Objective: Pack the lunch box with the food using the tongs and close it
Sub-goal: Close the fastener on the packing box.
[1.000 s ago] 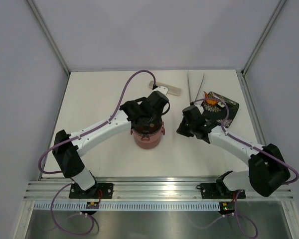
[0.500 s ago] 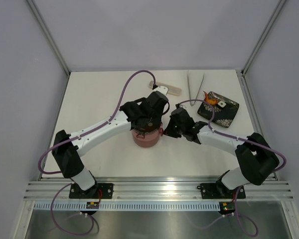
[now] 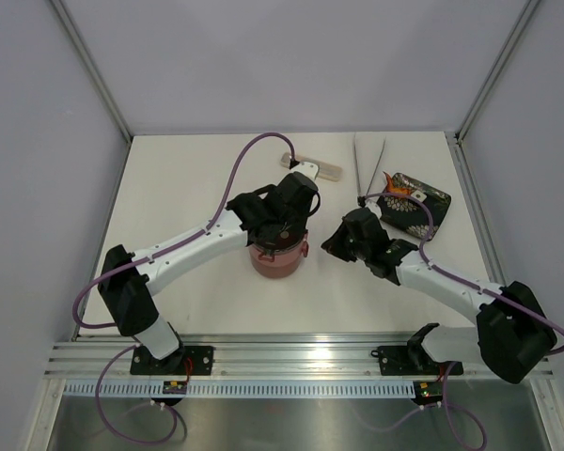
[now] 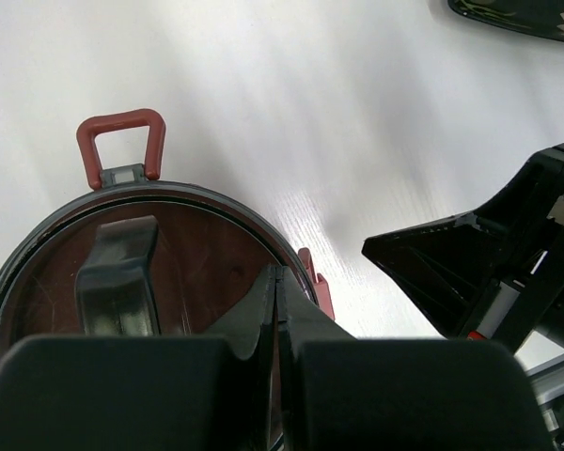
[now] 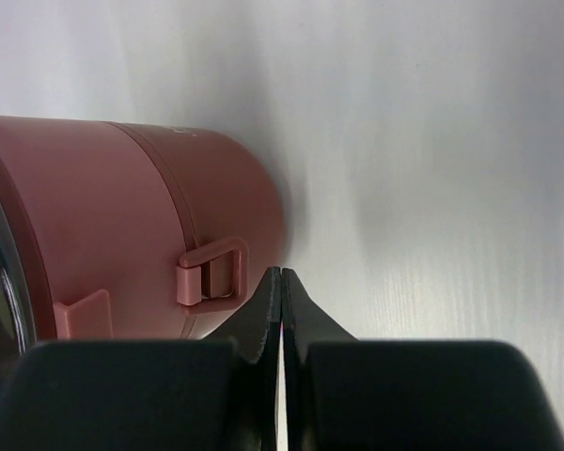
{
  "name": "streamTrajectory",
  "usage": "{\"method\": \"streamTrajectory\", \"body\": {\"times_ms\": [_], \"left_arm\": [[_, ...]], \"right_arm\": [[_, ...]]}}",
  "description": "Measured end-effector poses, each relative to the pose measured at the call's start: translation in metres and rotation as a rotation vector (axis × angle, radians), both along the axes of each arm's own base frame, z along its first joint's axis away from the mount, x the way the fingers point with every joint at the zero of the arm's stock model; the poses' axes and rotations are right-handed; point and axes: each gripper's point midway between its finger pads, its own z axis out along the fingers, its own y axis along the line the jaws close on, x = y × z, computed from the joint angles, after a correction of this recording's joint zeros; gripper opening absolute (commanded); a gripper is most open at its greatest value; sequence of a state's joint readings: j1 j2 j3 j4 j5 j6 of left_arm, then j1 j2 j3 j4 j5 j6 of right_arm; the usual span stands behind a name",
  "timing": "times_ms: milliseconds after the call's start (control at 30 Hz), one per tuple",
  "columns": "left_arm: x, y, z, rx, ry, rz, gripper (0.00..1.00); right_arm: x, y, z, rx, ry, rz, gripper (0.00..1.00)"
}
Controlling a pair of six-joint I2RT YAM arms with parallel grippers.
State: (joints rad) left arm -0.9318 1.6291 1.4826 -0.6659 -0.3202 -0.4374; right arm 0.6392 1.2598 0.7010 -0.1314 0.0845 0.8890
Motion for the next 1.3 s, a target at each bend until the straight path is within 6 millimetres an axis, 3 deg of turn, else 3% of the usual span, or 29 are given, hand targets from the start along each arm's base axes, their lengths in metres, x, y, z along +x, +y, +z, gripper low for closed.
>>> {"method": "streamTrajectory", "body": {"times_ms": [133, 300, 433, 533, 800, 900, 1033, 1200, 1267, 1300], "left_arm": [[0.000, -0.001, 0.000, -0.006, -0.002, -0.002, 0.00], [0.001, -0.002, 0.000, -0.010, 0.001, -0.004, 0.00], [0.001, -0.003, -0.001, -0.015, 0.001, -0.005, 0.00], [0.001, -0.004, -0.001, -0.021, 0.001, -0.008, 0.00], [0.003, -0.006, -0.001, -0.032, 0.003, -0.012, 0.00], [0.004, -0.005, -0.001, -0.034, 0.002, -0.009, 0.00], [0.005, -0.005, -0.001, -0.037, 0.003, -0.009, 0.00], [0.005, -0.006, -0.001, -0.044, 0.001, -0.011, 0.00], [0.003, -0.005, -0.007, -0.038, 0.019, -0.014, 0.00], [-0.002, 0.000, -0.018, -0.007, 0.052, -0.015, 0.00]], "right_arm": [[0.001, 0.014, -0.005, 0.027, 0.010, 0.019, 0.00], [0.000, 0.046, -0.040, 0.020, 0.097, 0.095, 0.00], [-0.004, 0.053, -0.058, 0.018, 0.144, 0.113, 0.00], [-0.004, 0.050, -0.045, 0.034, 0.111, 0.098, 0.00], [-0.004, 0.029, 0.017, 0.110, -0.047, 0.018, 0.00], [-0.003, 0.028, 0.027, 0.132, -0.070, 0.011, 0.00], [-0.002, 0.030, 0.019, 0.125, -0.052, 0.010, 0.00], [0.001, 0.042, -0.018, 0.109, 0.030, 0.020, 0.00], [0.006, 0.052, -0.018, 0.129, 0.028, 0.038, 0.00], [0.008, 0.057, -0.015, 0.148, 0.025, 0.053, 0.00]]}}
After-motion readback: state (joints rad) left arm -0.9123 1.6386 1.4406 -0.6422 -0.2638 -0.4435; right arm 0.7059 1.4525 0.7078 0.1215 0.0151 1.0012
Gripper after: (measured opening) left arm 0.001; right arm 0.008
